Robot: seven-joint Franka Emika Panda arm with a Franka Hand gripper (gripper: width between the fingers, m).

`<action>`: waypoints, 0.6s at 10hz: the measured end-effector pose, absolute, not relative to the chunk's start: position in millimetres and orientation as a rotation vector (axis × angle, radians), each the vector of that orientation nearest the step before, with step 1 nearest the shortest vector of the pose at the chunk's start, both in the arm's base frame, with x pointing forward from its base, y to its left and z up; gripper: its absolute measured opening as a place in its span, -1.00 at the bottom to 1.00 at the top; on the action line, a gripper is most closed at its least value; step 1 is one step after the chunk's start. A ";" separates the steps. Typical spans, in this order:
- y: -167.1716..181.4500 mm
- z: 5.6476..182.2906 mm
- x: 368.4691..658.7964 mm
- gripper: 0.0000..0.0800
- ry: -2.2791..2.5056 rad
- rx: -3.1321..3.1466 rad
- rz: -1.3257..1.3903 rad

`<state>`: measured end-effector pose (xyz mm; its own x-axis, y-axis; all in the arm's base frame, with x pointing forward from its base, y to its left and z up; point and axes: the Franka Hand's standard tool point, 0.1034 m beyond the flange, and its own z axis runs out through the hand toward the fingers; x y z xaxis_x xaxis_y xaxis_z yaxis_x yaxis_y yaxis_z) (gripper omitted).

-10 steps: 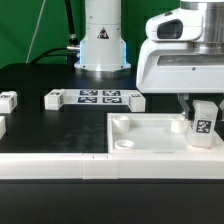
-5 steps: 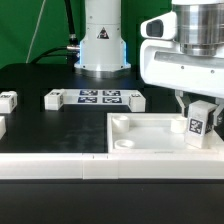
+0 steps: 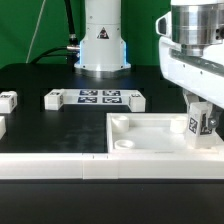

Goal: Assemble one leg

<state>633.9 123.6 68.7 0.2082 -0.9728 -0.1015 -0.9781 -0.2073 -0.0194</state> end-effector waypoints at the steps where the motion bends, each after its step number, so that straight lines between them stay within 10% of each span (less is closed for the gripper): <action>1: 124.1 68.8 633.8 -0.27 1.970 -2.343 0.106; 6: 126.4 68.4 633.8 -0.09 2.094 -2.220 0.130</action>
Offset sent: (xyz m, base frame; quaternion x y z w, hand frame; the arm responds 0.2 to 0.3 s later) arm 0.0000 0.0000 0.0000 0.0000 0.0000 0.1593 0.9872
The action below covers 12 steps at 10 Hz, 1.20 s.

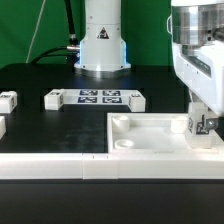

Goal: Assemble one leg

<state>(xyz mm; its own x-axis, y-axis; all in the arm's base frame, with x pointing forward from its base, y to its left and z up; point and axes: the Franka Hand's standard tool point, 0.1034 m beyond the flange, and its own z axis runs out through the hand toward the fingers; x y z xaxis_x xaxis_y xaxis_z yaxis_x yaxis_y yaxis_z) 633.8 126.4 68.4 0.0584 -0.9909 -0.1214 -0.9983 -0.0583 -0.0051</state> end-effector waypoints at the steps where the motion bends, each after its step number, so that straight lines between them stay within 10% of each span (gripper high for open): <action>1: 126.0 67.2 633.5 0.43 1.990 -2.312 0.125; 12: 121.6 67.1 632.7 0.62 0.285 -3.039 0.037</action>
Offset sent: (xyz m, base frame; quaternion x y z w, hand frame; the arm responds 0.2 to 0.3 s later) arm 0.0004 0.0091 0.0023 -0.0060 0.0253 -0.3368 0.9412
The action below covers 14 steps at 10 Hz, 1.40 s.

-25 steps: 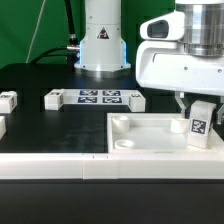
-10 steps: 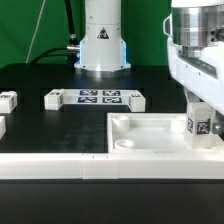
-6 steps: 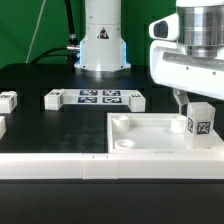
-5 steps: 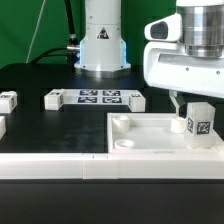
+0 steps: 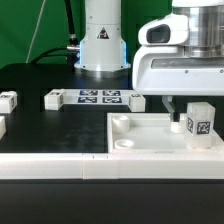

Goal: Assemble one leg

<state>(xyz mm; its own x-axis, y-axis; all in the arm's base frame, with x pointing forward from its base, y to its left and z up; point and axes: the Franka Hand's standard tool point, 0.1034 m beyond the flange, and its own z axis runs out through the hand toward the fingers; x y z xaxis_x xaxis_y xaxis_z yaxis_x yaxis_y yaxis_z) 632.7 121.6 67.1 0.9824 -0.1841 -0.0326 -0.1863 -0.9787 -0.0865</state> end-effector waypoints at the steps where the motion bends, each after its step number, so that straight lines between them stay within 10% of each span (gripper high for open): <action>1: 120.1 66.9 631.1 0.62 0.134 -3.062 0.047; 4: 119.5 66.9 631.2 0.60 0.057 -3.064 0.042; 6: 119.3 66.9 631.2 -0.28 0.057 -3.064 0.043; 14: 120.5 66.6 633.4 -0.27 0.923 -2.923 0.044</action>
Offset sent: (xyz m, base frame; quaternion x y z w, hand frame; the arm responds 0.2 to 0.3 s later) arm 0.0000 0.0000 0.0000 0.0000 0.0000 0.0000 1.0000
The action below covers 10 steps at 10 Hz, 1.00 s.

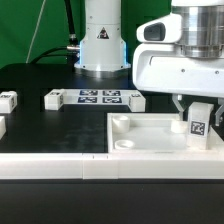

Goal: Assemble one leg

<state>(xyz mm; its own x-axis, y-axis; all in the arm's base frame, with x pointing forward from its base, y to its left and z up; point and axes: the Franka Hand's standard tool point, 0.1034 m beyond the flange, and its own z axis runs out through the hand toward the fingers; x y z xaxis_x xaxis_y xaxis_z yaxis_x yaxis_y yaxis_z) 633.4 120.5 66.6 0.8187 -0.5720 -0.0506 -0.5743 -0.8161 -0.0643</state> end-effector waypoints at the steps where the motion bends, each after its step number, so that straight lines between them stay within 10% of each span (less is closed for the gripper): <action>1: 120.5 66.7 633.7 -0.27 1.022 -2.889 0.047; 10: 122.5 67.3 637.0 -0.27 2.165 -2.146 0.107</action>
Offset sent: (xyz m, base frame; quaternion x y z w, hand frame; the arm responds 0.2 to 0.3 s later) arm -0.0010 -0.0074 -0.0047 0.0194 -0.0006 0.3051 0.9521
